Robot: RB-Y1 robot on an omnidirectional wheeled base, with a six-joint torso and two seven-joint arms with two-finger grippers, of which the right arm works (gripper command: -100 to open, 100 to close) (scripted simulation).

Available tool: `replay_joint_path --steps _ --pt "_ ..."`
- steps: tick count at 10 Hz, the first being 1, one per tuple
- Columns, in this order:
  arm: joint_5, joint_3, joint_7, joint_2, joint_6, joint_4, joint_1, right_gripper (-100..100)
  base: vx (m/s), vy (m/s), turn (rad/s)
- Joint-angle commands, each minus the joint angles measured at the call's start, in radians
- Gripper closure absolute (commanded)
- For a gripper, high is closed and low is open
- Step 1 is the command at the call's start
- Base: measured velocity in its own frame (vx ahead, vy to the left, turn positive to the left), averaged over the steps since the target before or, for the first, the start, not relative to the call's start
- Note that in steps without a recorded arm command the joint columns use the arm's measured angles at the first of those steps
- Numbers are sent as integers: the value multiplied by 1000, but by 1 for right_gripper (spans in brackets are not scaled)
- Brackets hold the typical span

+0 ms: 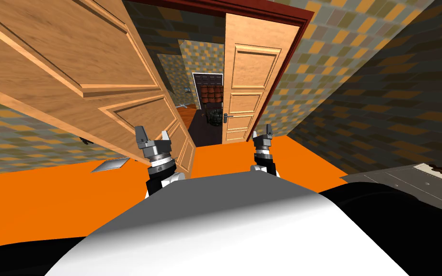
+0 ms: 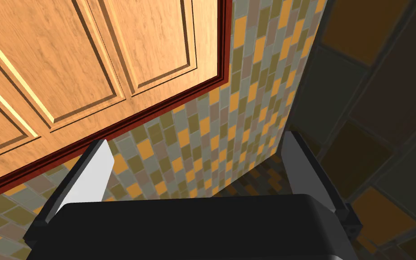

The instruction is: Pull the door open

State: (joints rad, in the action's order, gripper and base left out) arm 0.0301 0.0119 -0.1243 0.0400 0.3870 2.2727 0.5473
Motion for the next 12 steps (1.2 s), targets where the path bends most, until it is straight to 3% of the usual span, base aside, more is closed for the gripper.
replay_joint_path --steps 1,7,12 --pt "-8 3 -8 -11 3 -41 -25 -100 70 -7 -7" --pt "-38 13 -35 -44 12 -184 -113 -100 116 -4 -4" --pt "-69 23 -63 -73 22 -330 -206 -100 94 -2 -5"
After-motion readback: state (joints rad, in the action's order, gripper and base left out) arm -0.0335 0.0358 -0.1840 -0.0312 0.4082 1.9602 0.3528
